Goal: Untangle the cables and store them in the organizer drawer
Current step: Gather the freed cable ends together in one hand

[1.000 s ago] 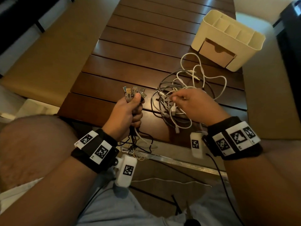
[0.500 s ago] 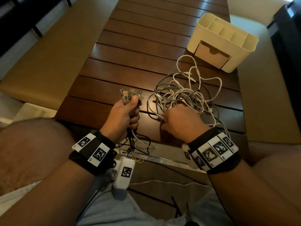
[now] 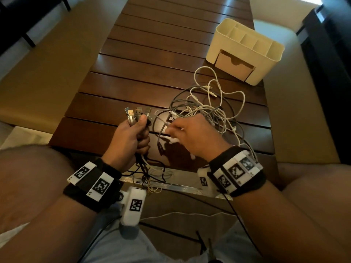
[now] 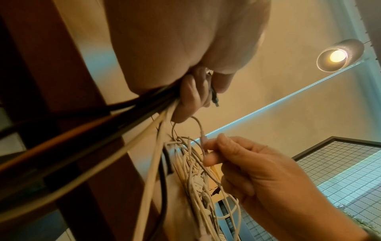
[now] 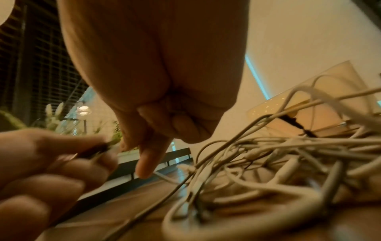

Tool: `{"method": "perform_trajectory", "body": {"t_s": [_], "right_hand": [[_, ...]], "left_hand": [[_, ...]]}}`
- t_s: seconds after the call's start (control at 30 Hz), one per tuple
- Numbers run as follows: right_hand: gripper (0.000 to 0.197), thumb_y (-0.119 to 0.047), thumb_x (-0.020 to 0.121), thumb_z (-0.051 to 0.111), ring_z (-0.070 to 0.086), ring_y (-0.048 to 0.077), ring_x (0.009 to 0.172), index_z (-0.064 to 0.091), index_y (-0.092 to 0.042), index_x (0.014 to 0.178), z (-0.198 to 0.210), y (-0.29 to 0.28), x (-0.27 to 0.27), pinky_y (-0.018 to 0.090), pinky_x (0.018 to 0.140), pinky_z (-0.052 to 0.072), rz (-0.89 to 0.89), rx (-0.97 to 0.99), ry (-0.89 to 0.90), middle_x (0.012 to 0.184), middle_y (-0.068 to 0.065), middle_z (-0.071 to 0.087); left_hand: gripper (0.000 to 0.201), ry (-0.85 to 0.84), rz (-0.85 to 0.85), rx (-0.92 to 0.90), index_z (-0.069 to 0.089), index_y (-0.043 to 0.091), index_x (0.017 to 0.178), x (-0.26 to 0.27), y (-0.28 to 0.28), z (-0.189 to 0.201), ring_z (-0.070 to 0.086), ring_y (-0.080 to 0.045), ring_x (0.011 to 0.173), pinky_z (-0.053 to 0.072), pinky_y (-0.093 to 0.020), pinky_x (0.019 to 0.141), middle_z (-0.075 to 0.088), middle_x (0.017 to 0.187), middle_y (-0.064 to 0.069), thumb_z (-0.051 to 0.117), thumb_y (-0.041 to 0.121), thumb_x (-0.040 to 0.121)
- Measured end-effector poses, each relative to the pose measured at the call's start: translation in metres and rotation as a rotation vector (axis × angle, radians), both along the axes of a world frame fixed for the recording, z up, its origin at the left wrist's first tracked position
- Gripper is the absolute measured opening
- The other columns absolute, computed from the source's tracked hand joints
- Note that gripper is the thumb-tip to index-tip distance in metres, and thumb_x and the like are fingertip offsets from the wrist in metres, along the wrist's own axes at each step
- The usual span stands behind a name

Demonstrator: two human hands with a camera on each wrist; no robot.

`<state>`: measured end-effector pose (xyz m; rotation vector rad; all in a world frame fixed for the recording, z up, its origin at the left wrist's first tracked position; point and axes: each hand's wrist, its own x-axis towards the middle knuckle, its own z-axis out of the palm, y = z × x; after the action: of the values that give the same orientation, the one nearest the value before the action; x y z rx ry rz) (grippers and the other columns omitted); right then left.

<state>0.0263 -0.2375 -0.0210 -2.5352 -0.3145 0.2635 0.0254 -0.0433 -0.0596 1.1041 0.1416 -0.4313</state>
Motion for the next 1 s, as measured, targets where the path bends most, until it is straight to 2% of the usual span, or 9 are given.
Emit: {"method": "perform_trajectory", "body": {"t_s": [0.13, 0.33, 0.43, 0.5, 0.6, 0.7, 0.83, 0.93, 1.0], "right_hand": [[0.021, -0.039, 0.096, 0.060, 0.063, 0.002, 0.068, 0.072, -0.022, 0.098, 0.012, -0.034, 0.013, 0.017, 0.060, 0.051, -0.266, 0.068, -0.018, 0.084, -0.007, 0.067], [0.018, -0.040, 0.091, 0.068, 0.058, 0.010, 0.078, 0.065, -0.023, 0.086, 0.020, -0.075, 0.020, 0.026, 0.062, 0.041, -0.507, -0.176, 0.077, 0.084, -0.005, 0.059], [0.035, -0.055, 0.088, 0.064, 0.058, 0.022, 0.088, 0.063, -0.021, 0.090, 0.021, -0.085, 0.022, 0.034, 0.071, 0.047, -0.618, -0.326, 0.055, 0.090, 0.002, 0.060], [0.045, -0.063, 0.085, 0.061, 0.059, 0.026, 0.089, 0.063, -0.018, 0.087, 0.015, -0.088, 0.023, 0.037, 0.072, 0.050, -0.605, -0.455, 0.167, 0.092, 0.007, 0.063], [0.035, -0.050, 0.092, 0.062, 0.061, 0.026, 0.088, 0.068, -0.016, 0.092, 0.008, -0.078, 0.019, 0.038, 0.077, 0.054, -0.522, -0.397, 0.261, 0.095, 0.009, 0.066], [0.031, -0.040, 0.095, 0.059, 0.061, 0.028, 0.087, 0.070, -0.011, 0.090, 0.004, -0.053, 0.014, 0.037, 0.079, 0.053, -0.444, -0.276, 0.122, 0.091, 0.011, 0.068], [0.042, -0.051, 0.098, 0.051, 0.058, 0.025, 0.079, 0.062, -0.014, 0.082, -0.006, -0.021, 0.006, 0.036, 0.072, 0.049, -0.349, -0.151, 0.047, 0.080, 0.005, 0.061], [0.048, -0.054, 0.099, 0.045, 0.060, 0.022, 0.074, 0.063, -0.013, 0.082, -0.007, -0.023, 0.006, 0.042, 0.071, 0.053, -0.312, -0.091, -0.006, 0.076, 0.003, 0.061], [0.050, -0.055, 0.100, 0.043, 0.059, 0.018, 0.066, 0.064, -0.015, 0.079, 0.000, -0.033, 0.009, 0.040, 0.065, 0.053, -0.338, -0.039, -0.065, 0.070, 0.002, 0.061]], "left_hand": [[0.022, 0.013, 0.003, 0.008, 0.052, 0.016, 0.089, 0.000, -0.001, 0.001, 0.023, -0.007, 0.043, 0.017, -0.024, 0.042, 0.031, 0.060, 0.005, 0.052, 0.037, 0.096], [0.021, 0.024, 0.001, 0.007, 0.051, 0.016, 0.089, 0.000, -0.001, 0.004, 0.024, -0.007, 0.042, 0.021, -0.020, 0.038, 0.031, 0.059, 0.005, 0.050, 0.034, 0.099], [0.021, 0.025, 0.006, 0.007, 0.051, 0.017, 0.087, 0.000, -0.002, 0.005, 0.024, -0.007, 0.042, 0.021, -0.020, 0.038, 0.031, 0.059, 0.006, 0.049, 0.033, 0.100], [0.021, 0.024, 0.005, 0.007, 0.052, 0.017, 0.087, 0.000, -0.002, 0.006, 0.024, -0.007, 0.042, 0.022, -0.020, 0.038, 0.031, 0.059, 0.006, 0.049, 0.033, 0.100], [0.023, 0.017, 0.000, 0.005, 0.052, 0.019, 0.085, 0.000, -0.002, 0.005, 0.024, -0.007, 0.042, 0.022, -0.020, 0.038, 0.031, 0.059, 0.006, 0.047, 0.032, 0.102], [0.023, 0.014, 0.008, -0.042, 0.050, 0.020, 0.082, 0.001, -0.004, 0.002, 0.022, -0.005, 0.040, 0.019, -0.017, 0.038, 0.029, 0.056, 0.007, 0.046, 0.030, 0.102], [0.026, 0.029, 0.024, -0.059, 0.052, 0.022, 0.076, 0.002, -0.004, -0.001, 0.020, -0.005, 0.040, 0.016, -0.018, 0.039, 0.026, 0.057, 0.007, 0.048, 0.030, 0.100], [0.024, 0.048, 0.026, -0.038, 0.052, 0.023, 0.078, 0.002, -0.001, 0.000, 0.022, -0.006, 0.042, 0.018, -0.020, 0.039, 0.028, 0.060, 0.006, 0.048, 0.032, 0.100], [0.021, 0.045, 0.028, -0.014, 0.052, 0.022, 0.081, 0.002, -0.001, 0.001, 0.022, -0.007, 0.043, 0.019, -0.020, 0.040, 0.028, 0.061, 0.005, 0.049, 0.033, 0.099]]}}
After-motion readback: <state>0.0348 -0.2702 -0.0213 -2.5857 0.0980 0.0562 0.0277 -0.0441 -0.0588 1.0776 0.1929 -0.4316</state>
